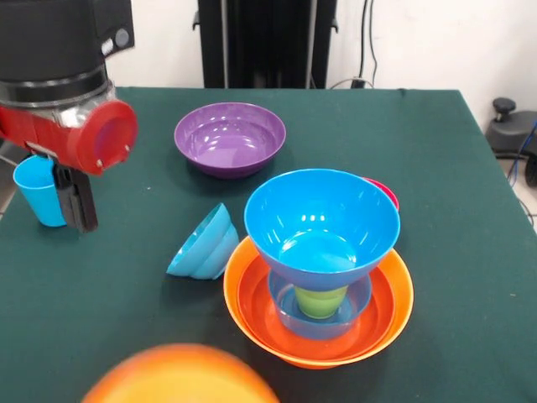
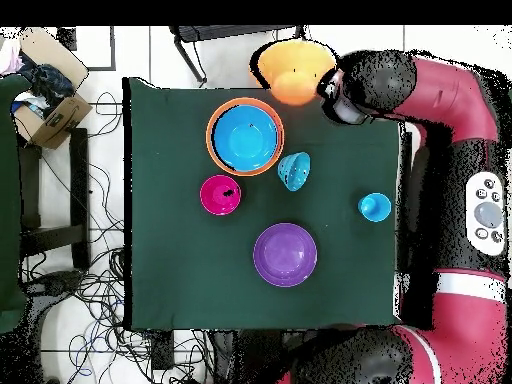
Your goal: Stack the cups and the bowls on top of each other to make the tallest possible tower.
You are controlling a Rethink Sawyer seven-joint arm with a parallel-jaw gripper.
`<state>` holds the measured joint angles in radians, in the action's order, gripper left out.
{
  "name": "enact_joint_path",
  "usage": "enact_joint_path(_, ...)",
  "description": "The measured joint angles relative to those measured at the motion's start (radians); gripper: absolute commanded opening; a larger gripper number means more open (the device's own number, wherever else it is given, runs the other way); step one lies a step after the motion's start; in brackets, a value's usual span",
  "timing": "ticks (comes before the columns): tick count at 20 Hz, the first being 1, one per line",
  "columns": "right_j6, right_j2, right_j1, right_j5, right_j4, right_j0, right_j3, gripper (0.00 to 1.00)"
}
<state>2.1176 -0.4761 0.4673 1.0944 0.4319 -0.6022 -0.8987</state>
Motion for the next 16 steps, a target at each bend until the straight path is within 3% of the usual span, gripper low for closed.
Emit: enact_joint_path(16,-0.013,0.022,0.056,0.061,0.009,0.000,0.012,0.00)
